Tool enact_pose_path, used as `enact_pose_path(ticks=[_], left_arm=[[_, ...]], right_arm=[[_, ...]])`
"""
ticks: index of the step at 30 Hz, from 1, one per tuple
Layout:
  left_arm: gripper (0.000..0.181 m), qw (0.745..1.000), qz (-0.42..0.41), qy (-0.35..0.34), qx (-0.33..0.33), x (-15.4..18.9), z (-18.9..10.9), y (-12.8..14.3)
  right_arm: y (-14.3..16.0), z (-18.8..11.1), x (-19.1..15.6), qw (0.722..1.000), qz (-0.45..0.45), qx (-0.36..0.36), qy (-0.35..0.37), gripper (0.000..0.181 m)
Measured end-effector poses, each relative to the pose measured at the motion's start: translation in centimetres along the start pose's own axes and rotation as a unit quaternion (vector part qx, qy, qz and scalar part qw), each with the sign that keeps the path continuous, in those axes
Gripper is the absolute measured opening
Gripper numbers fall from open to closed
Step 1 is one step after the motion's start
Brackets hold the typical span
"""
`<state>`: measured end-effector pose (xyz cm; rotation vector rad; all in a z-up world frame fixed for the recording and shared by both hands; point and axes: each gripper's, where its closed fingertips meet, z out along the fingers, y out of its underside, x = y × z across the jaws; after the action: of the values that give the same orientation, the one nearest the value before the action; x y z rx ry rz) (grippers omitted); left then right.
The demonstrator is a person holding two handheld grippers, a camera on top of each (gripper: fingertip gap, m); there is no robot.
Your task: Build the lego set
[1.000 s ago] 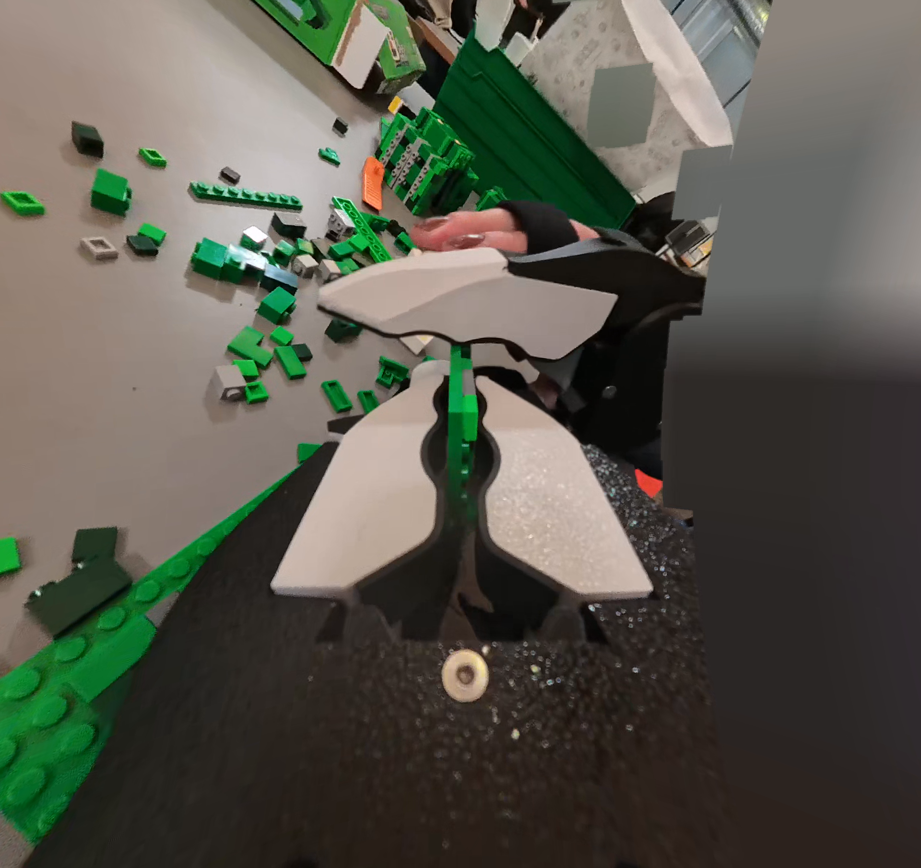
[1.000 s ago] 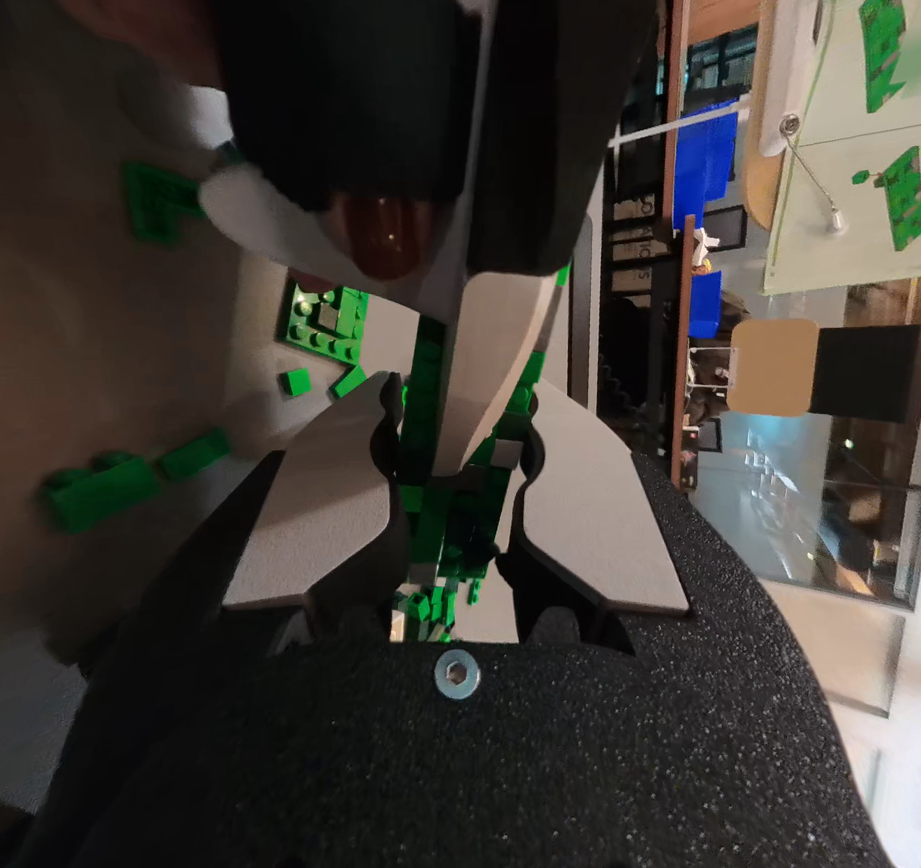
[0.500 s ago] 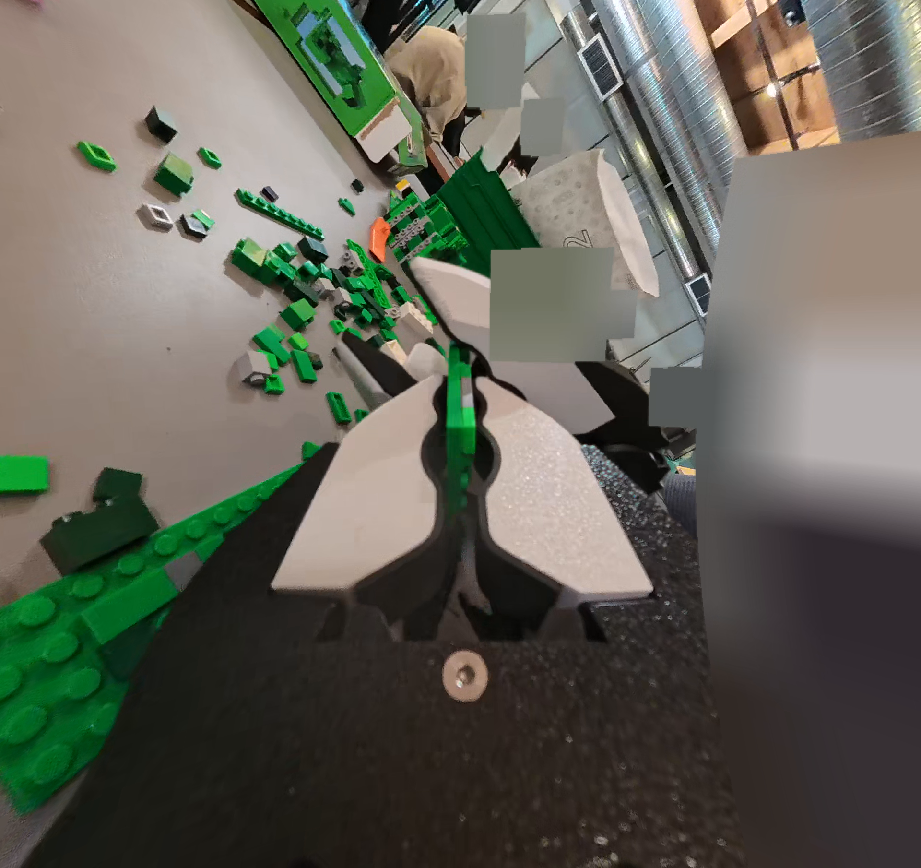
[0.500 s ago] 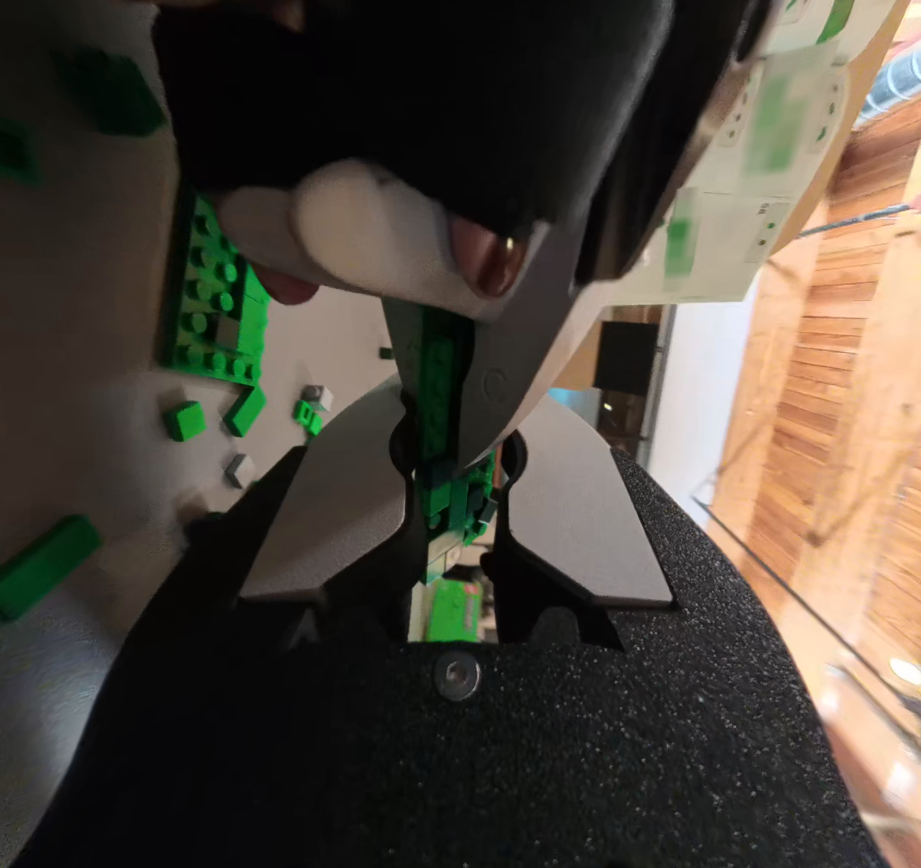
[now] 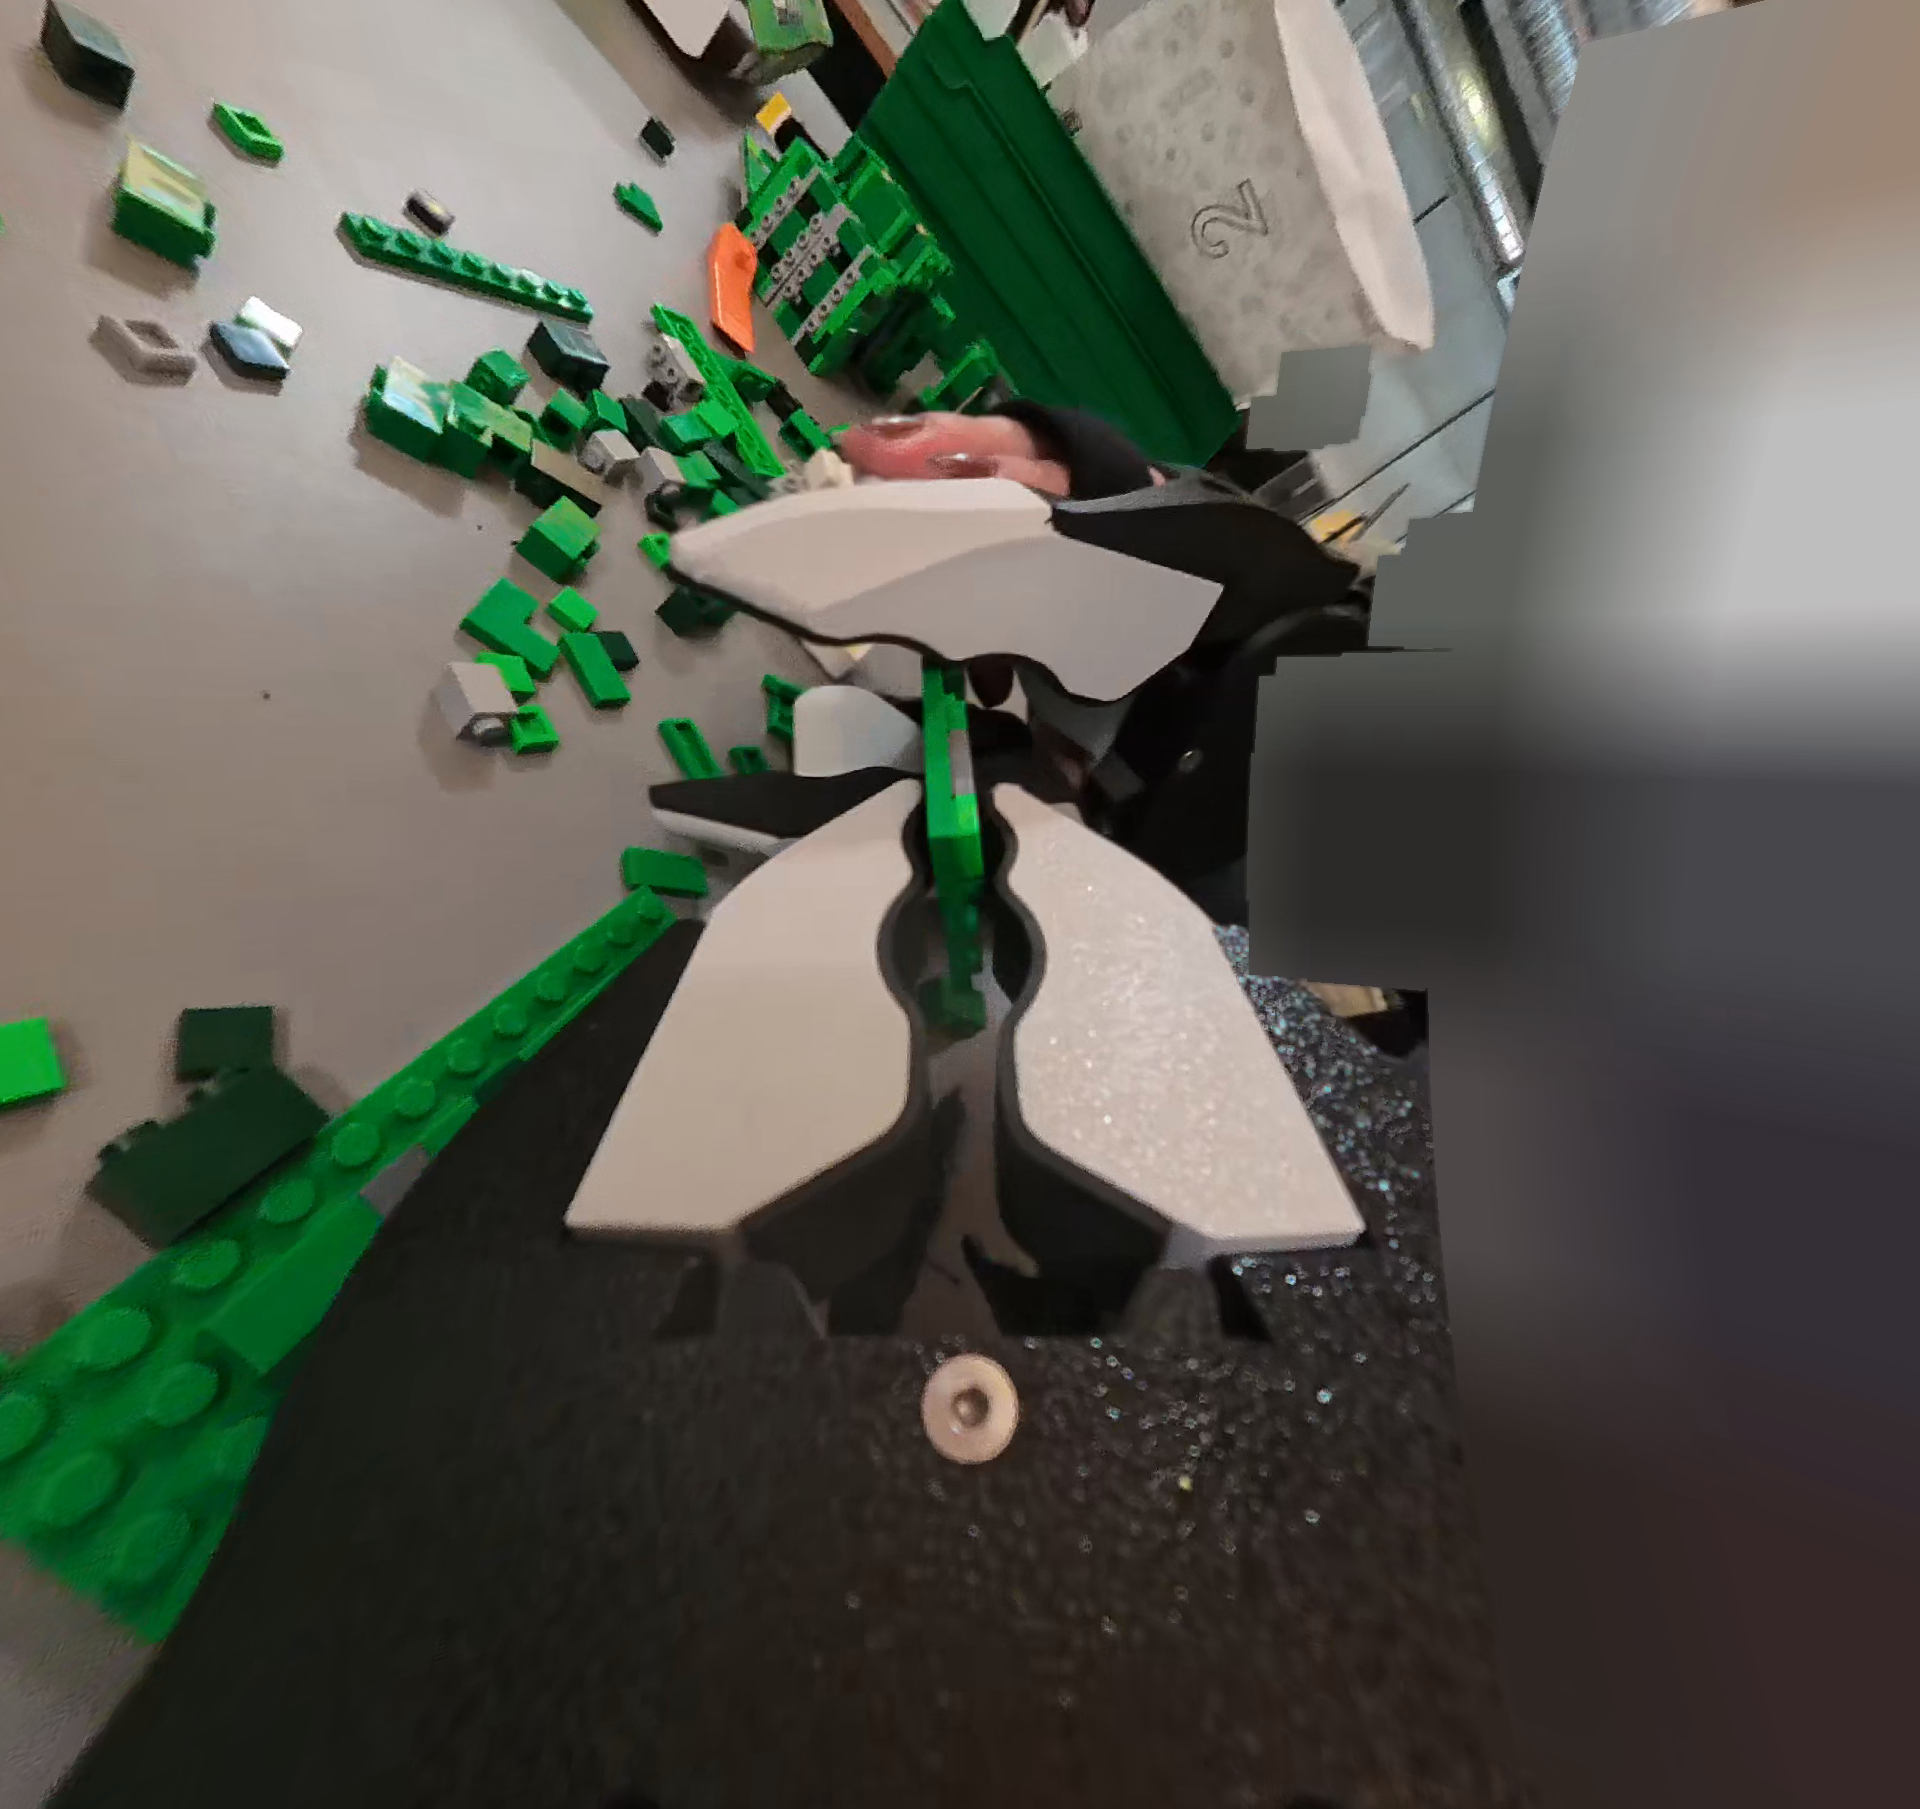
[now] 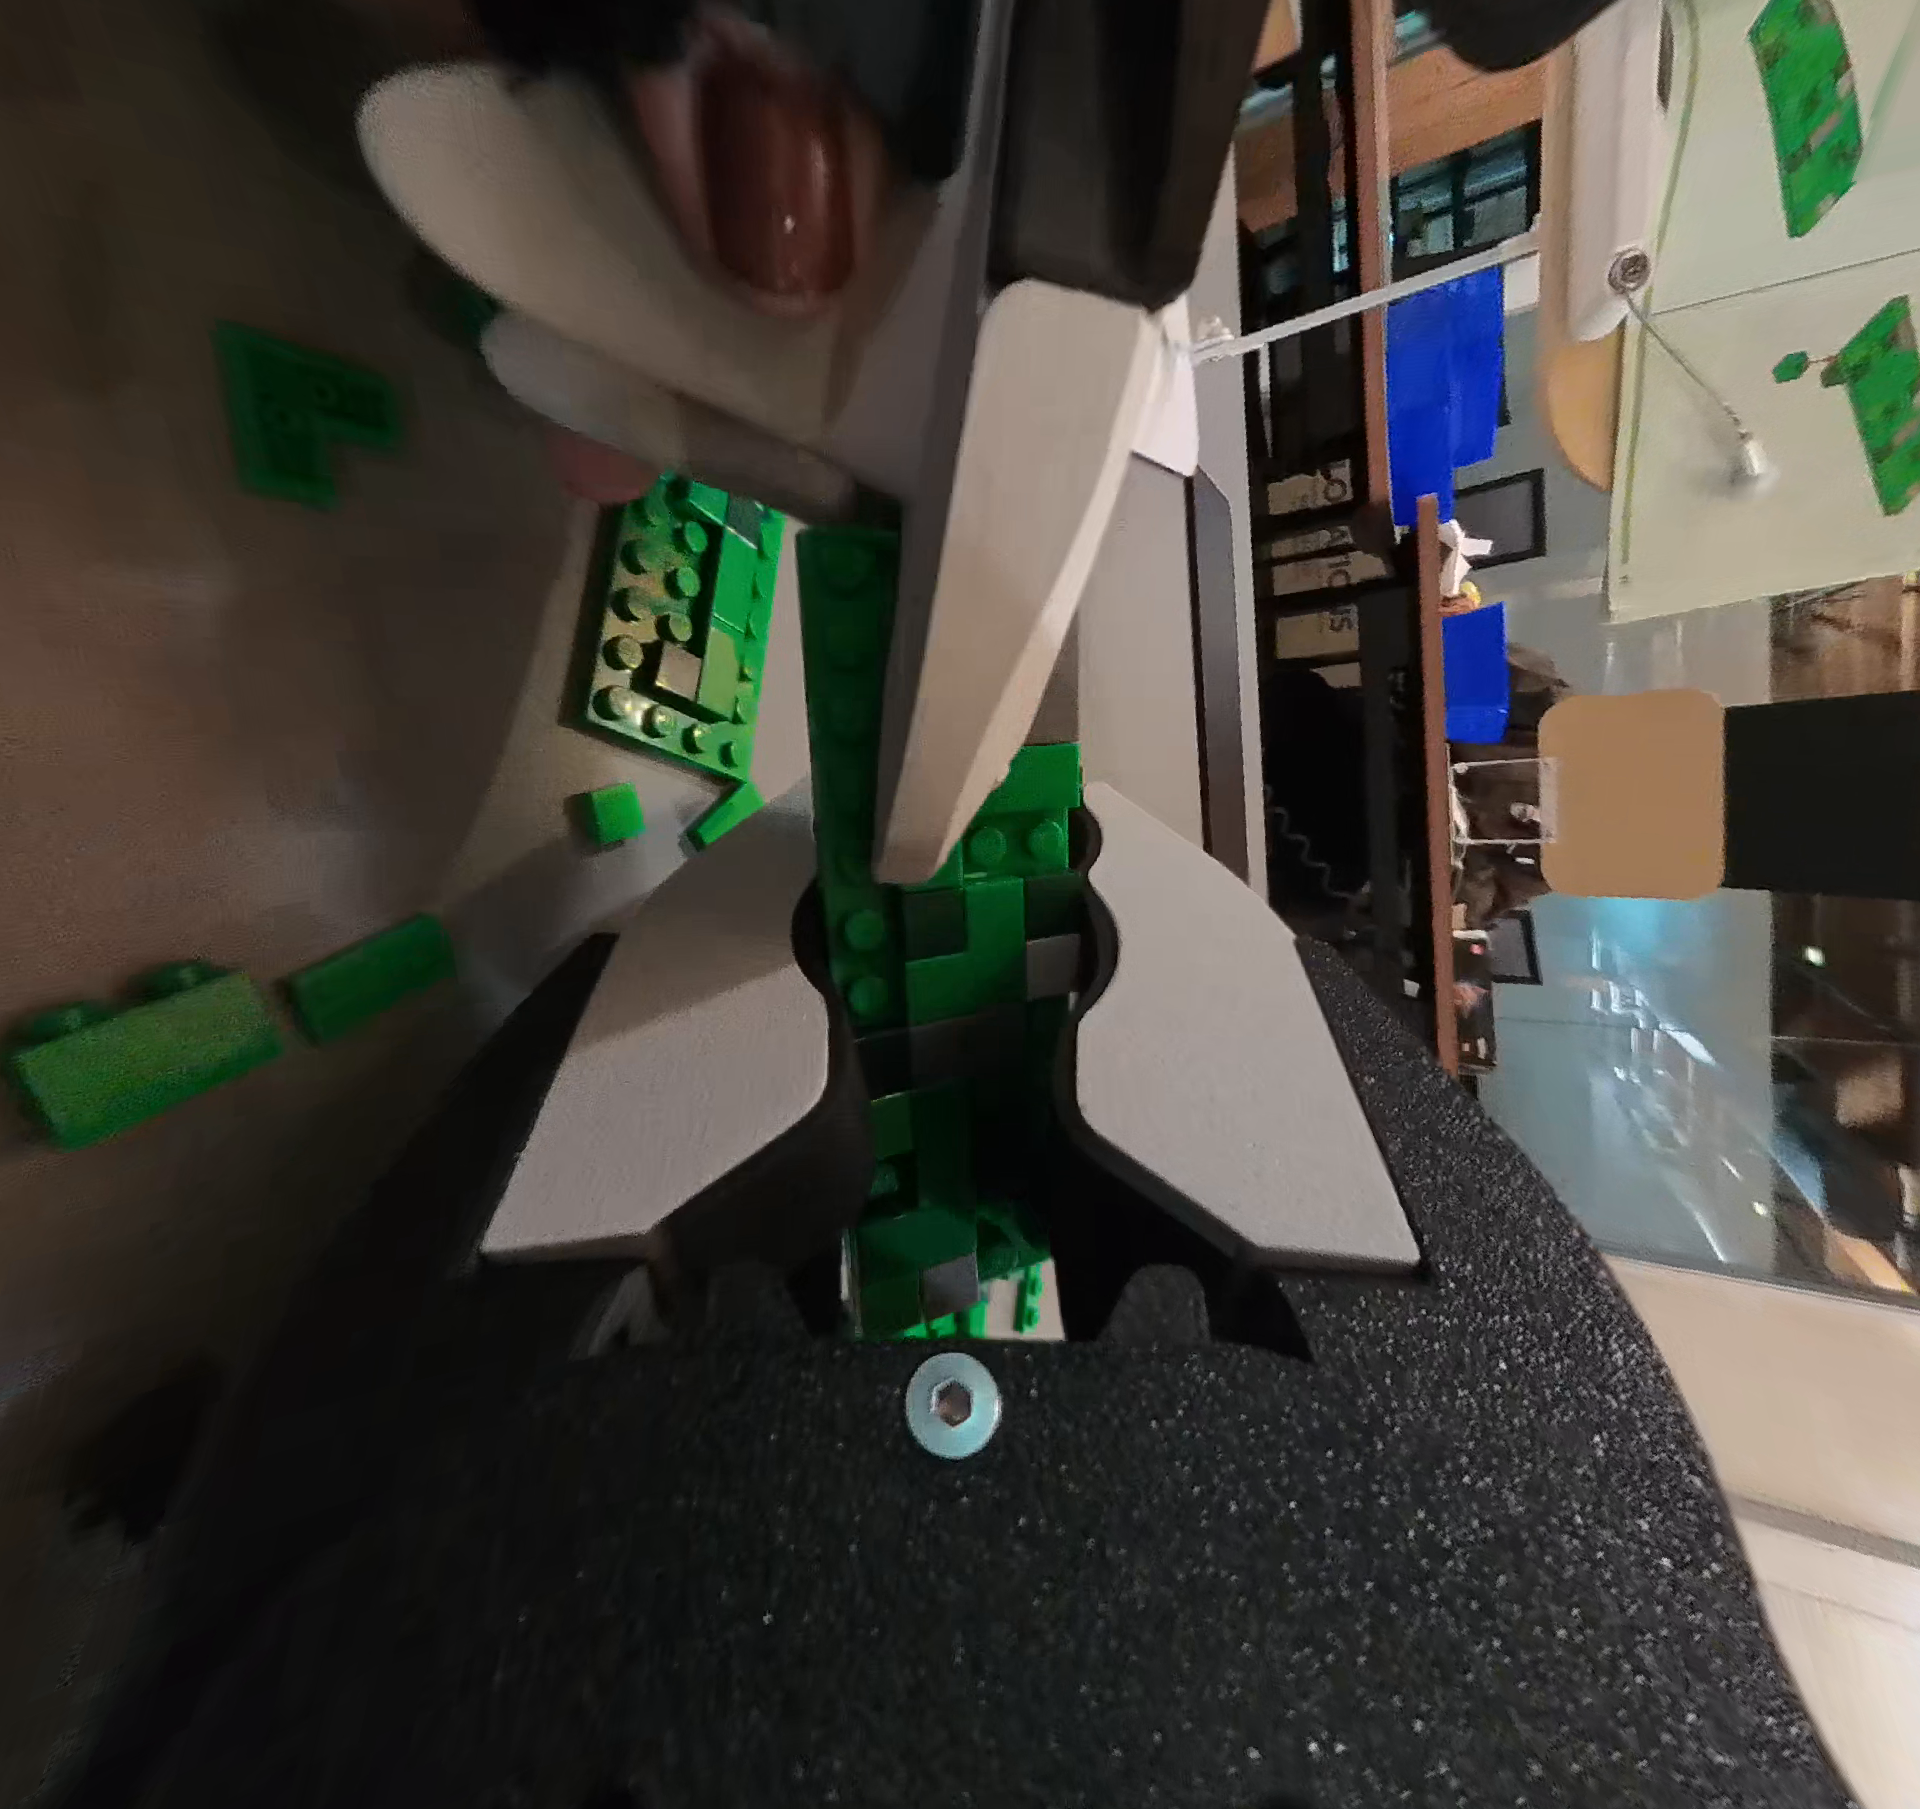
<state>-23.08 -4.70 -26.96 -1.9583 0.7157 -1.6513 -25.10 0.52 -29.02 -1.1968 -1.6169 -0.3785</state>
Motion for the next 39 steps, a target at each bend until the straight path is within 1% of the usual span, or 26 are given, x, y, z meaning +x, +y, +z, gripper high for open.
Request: enact_pose_path(ticks=[2,4,5,6,8,11,13,14,18,22,27,30,32,34,36,39], left_arm=[[0.006,1.000,0.016,-0.019,0.000,-0.1,0.0,0.0],[0.006,0.999,0.025,-0.033,-0.001,-0.1,0.2,0.0],[0.006,0.999,0.029,-0.037,-0.002,0.0,0.4,0.0],[0.006,0.999,0.032,-0.043,-0.003,-0.1,0.5,0.1],[0.006,0.997,0.041,-0.060,-0.017,-0.4,0.6,0.5],[0.006,0.995,0.062,-0.075,-0.031,-0.5,0.8,0.8],[0.007,0.993,0.074,-0.081,-0.036,-0.3,0.9,0.9],[0.006,0.994,0.073,-0.079,-0.031,-0.3,0.9,0.8],[0.007,0.998,0.021,-0.055,0.006,-0.4,0.7,0.2],[0.009,0.998,-0.003,-0.054,0.018,-0.8,0.5,0.0],[0.009,0.998,-0.023,-0.047,0.020,-0.9,0.3,0.0],[0.009,0.998,-0.030,-0.044,0.020,-1.0,0.4,0.0],[0.009,0.999,-0.021,-0.050,0.005,-1.1,0.4,0.3],[0.010,0.999,0.005,-0.047,-0.023,-1.0,0.4,0.8],[0.012,0.997,0.032,-0.044,-0.045,-0.8,0.3,1.2],[0.013,0.996,0.064,-0.046,-0.052,-0.7,0.2,1.2]], right_arm=[[-0.4,-0.1,0.0,1.000,-0.008,0.005,0.001,0.042],[-1.2,0.0,-0.6,1.000,-0.006,0.000,-0.014,0.057],[-1.5,0.1,-0.7,1.000,-0.015,-0.010,-0.012,0.059],[-1.6,0.1,-0.7,0.999,-0.031,-0.018,-0.007,0.057],[-1.3,0.2,-0.6,0.999,-0.042,-0.032,-0.003,0.042],[-1.5,0.1,-0.9,0.999,-0.022,-0.016,-0.019,0.042],[-1.5,0.0,-0.9,0.999,-0.031,-0.021,-0.018,0.042],[-1.6,0.0,-0.5,0.999,-0.048,-0.022,-0.003,0.041],[-1.2,0.3,0.7,0.986,-0.129,-0.072,0.081,0.040],[-1.2,0.7,1.1,0.980,-0.141,-0.076,0.118,0.040],[-1.3,0.8,1.2,0.977,-0.149,-0.072,0.134,0.041],[-1.3,1.0,1.0,0.981,-0.134,-0.066,0.121,0.040],[-1.3,1.1,0.1,0.994,-0.067,-0.042,0.077,0.040],[-1.7,1.0,-0.6,0.999,-0.020,-0.014,0.038,0.040],[-1.7,1.1,-0.8,1.000,0.004,-0.010,0.019,0.039],[-2.0,1.0,-1.0,1.000,0.030,0.009,0.003,0.039]])
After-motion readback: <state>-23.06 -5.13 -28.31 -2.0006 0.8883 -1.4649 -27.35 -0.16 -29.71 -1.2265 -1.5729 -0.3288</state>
